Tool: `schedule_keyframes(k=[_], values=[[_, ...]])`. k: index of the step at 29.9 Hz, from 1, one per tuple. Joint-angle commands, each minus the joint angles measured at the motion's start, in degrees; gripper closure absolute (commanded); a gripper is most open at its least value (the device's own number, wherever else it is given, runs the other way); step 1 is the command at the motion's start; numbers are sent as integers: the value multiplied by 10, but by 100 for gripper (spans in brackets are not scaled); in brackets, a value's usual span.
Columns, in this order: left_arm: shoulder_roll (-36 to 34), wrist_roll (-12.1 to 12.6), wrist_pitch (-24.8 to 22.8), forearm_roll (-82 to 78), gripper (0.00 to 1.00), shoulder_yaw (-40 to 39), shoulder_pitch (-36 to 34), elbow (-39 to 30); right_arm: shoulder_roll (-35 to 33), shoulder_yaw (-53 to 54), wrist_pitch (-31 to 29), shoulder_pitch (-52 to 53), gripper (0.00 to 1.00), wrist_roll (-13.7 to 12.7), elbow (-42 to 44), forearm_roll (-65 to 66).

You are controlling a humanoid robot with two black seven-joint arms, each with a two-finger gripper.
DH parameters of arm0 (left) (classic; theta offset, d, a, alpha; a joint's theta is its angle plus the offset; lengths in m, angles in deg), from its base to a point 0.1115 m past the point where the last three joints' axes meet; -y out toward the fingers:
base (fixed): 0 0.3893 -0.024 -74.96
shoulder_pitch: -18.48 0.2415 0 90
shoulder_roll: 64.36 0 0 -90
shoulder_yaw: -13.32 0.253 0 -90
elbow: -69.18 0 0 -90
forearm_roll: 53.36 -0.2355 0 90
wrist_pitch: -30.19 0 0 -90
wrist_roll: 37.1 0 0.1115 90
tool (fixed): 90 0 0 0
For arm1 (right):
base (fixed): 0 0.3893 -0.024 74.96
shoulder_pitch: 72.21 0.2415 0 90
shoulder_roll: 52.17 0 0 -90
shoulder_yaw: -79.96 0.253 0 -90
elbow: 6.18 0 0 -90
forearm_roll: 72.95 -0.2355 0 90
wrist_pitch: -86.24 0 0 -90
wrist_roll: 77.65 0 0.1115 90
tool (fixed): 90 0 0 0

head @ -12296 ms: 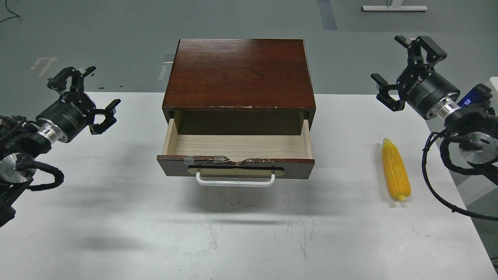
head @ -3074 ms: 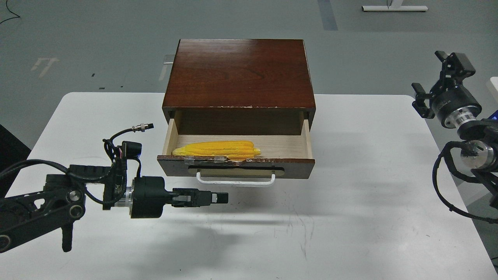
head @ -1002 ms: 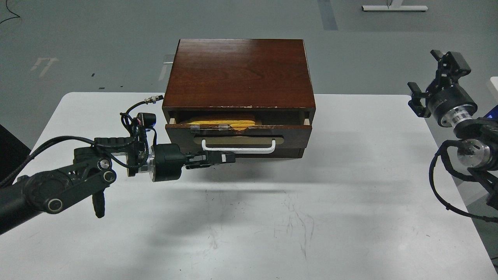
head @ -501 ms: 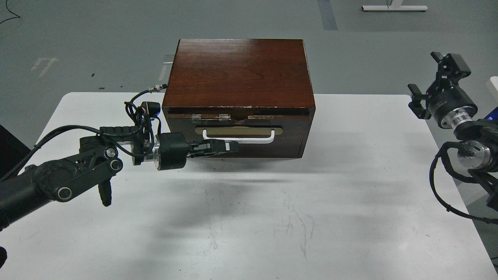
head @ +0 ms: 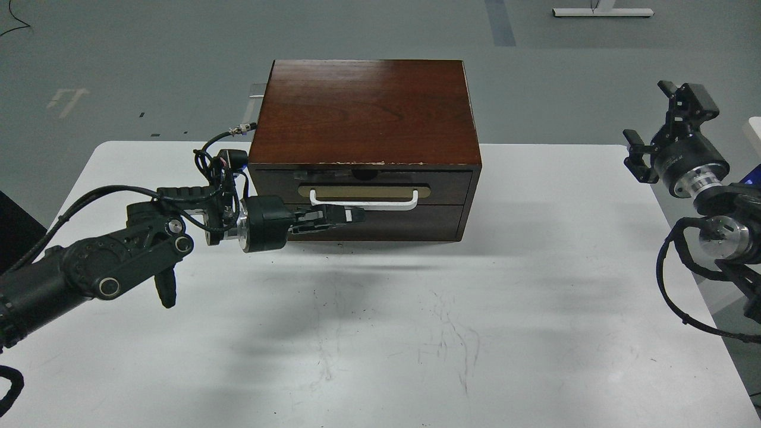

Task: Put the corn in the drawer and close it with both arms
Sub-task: 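Pull the left gripper back slightly from the closed drawer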

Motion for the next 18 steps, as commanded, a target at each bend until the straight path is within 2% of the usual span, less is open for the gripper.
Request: schedule_keyframes(k=[1,3,6,8,12,16,18], values=[[1,0,-3,2,85,8,1,-4,0,0,0,-1,0,0,0,0],[0,0,-16,2,84,8,5,-8,1,-2,0,-1,0,0,0,0],[-12,0,-22,3,71,7,13,-33,1,-16,0,1,0,0,0,0],[-43,0,-22,26,37,2,28,-77,1,-22,1,3,0,0,0,0],[-86,0,-22,106,13,-7,33,-138,0,-22,1,4,0,0,1,0],[-115,0,-22,335,9,-102,26,-156,1,-22,1,5,0,0,0,0],[-125,0,-22,367,8,-122,20,-150,2,-21,1,5,0,0,0,0]])
